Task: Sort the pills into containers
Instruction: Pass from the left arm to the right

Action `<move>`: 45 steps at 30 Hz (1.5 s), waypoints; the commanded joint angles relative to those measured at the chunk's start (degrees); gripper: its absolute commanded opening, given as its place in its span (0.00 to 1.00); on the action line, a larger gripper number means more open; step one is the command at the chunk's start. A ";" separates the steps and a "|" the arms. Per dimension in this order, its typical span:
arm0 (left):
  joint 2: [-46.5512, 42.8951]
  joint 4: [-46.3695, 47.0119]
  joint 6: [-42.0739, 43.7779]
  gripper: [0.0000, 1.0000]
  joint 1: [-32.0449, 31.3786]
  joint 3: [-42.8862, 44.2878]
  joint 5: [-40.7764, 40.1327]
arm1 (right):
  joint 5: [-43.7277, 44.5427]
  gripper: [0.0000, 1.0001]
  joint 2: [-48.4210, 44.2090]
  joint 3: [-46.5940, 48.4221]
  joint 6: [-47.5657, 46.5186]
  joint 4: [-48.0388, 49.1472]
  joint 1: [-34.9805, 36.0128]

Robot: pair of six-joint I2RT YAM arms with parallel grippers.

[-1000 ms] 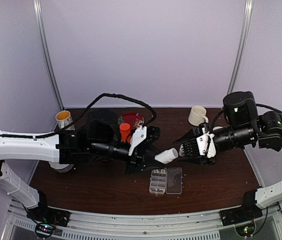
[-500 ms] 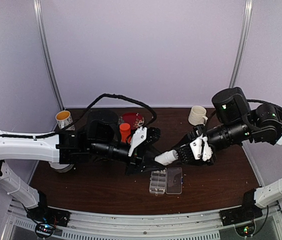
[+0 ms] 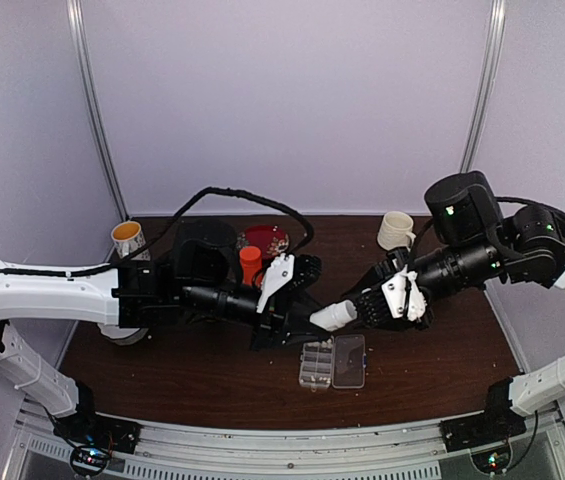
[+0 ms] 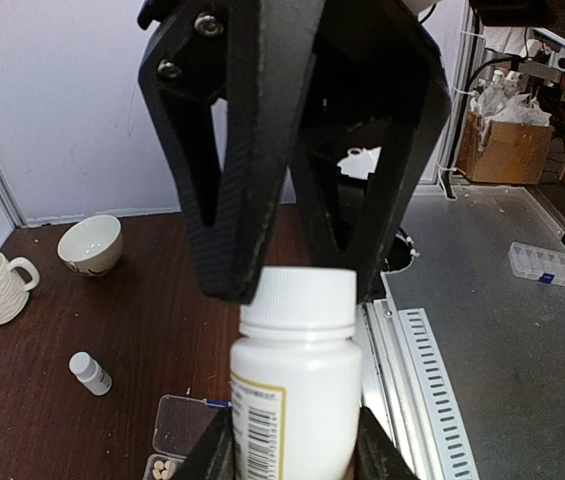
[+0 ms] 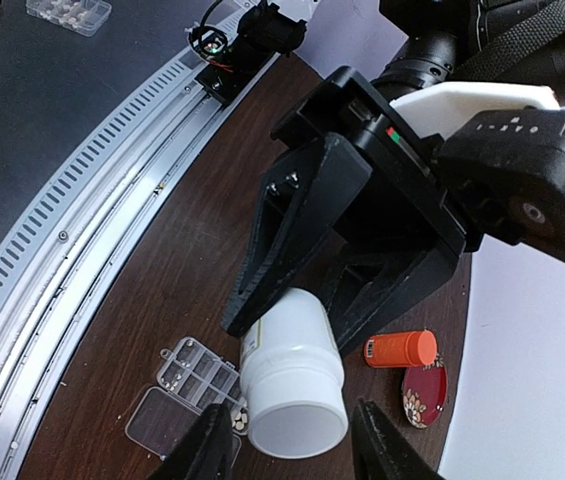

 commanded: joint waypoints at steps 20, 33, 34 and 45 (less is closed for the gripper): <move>-1.01 1.88 -0.01 0.00 -0.04 1.06 0.28 | -1.68 0.07 1.68 2.47 8.27 0.45 0.00; -2.54 4.53 0.37 0.00 -0.06 -0.62 -3.57 | -3.97 0.00 2.11 -2.80 41.01 7.13 1.90; -2.84 5.05 0.32 0.00 -0.06 -1.03 -3.90 | -3.84 0.00 2.00 -3.27 43.62 8.20 1.91; -6.08 8.50 -2.26 0.97 -0.06 -7.06 -7.36 | 2.20 0.00 0.00 -5.05 48.53 5.45 2.07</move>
